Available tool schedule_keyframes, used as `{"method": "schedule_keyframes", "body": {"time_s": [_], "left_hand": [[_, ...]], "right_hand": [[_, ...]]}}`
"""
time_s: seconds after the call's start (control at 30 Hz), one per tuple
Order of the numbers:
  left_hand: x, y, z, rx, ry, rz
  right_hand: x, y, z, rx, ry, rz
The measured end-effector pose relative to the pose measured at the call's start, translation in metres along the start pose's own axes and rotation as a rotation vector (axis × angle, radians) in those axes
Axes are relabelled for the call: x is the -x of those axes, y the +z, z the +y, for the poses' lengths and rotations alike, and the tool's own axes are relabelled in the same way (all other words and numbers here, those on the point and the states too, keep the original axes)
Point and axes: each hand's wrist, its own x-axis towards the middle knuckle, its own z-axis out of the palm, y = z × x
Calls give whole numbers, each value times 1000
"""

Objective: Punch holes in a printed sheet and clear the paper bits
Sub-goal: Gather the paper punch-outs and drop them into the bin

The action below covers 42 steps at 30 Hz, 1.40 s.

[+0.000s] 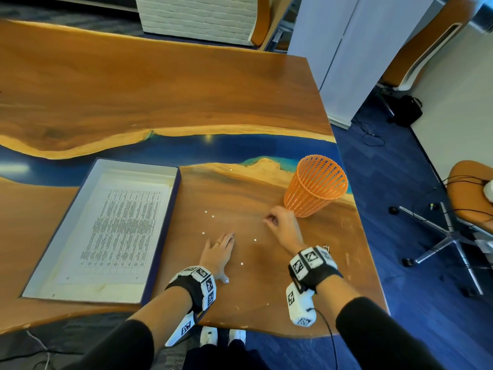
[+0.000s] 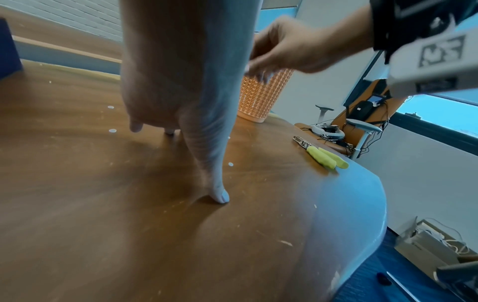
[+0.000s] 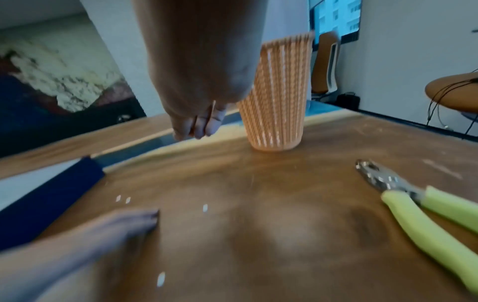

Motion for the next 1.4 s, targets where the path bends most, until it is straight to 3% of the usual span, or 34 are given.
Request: {"method": "schedule_keyframes", "body": {"time_s": [0.17, 0.33, 0.73, 1.4], "left_hand": [[1, 3, 4, -32, -26, 9], [4, 5, 9, -49, -51, 8], [3, 4, 7, -19, -44, 11], [3, 2, 9, -22, -53, -9]], "right_hand": [[36, 57, 6, -4, 87, -216], [57, 81, 8, -24, 100, -343], [57, 89, 1, 130, 33, -375], [57, 98, 1, 184, -25, -448]]}}
